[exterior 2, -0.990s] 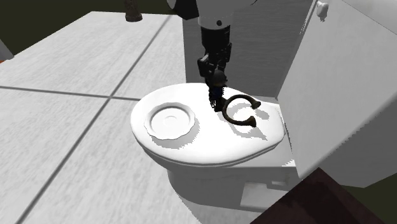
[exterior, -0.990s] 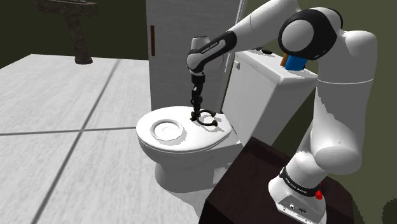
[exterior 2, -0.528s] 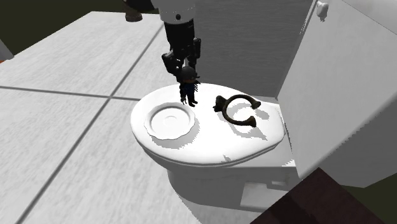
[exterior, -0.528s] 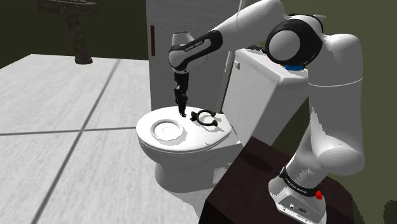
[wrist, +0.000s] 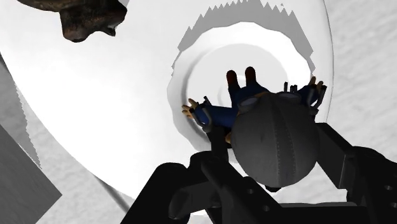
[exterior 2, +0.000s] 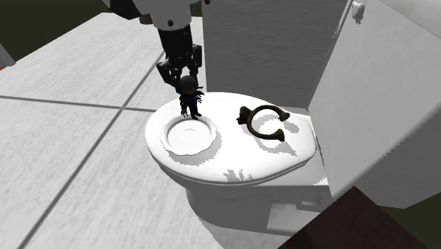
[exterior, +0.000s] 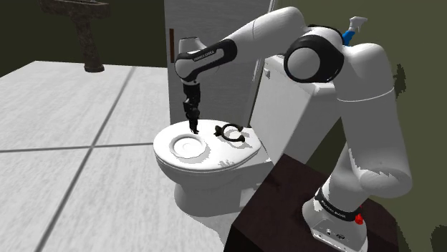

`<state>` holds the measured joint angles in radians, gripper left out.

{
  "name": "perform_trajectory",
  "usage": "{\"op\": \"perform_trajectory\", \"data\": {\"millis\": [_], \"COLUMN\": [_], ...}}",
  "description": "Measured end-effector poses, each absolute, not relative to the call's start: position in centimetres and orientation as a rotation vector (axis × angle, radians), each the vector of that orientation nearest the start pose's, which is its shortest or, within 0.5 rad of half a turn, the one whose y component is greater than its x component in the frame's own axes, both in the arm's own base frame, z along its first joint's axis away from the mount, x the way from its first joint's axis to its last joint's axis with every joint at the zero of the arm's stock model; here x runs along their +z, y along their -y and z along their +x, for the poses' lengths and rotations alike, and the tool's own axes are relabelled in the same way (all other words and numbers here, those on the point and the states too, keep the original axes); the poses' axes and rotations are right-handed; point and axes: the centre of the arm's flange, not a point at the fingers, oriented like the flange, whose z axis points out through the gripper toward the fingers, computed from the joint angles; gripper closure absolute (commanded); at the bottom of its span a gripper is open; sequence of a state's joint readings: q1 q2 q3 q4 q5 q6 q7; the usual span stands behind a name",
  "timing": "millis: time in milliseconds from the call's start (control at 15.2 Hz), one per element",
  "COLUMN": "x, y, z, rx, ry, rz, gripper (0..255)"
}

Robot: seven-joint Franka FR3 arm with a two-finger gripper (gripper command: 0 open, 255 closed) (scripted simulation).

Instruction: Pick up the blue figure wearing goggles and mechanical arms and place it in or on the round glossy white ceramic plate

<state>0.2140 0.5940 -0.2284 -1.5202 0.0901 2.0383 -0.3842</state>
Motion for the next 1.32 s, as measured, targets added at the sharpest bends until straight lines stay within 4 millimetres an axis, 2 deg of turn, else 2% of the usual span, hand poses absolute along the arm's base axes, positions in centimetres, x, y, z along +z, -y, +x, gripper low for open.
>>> {"op": "perform_trajectory", "data": {"millis": [1122, 1320], "x": [22.4, 21.7], "y": [-1.9, -2.0], "z": [69.6, 69.7], "rx": [0.11, 0.11], "ry": [0.569, 0.569], "rz": [-3.124, -3.124], "gripper": [255, 255]}}
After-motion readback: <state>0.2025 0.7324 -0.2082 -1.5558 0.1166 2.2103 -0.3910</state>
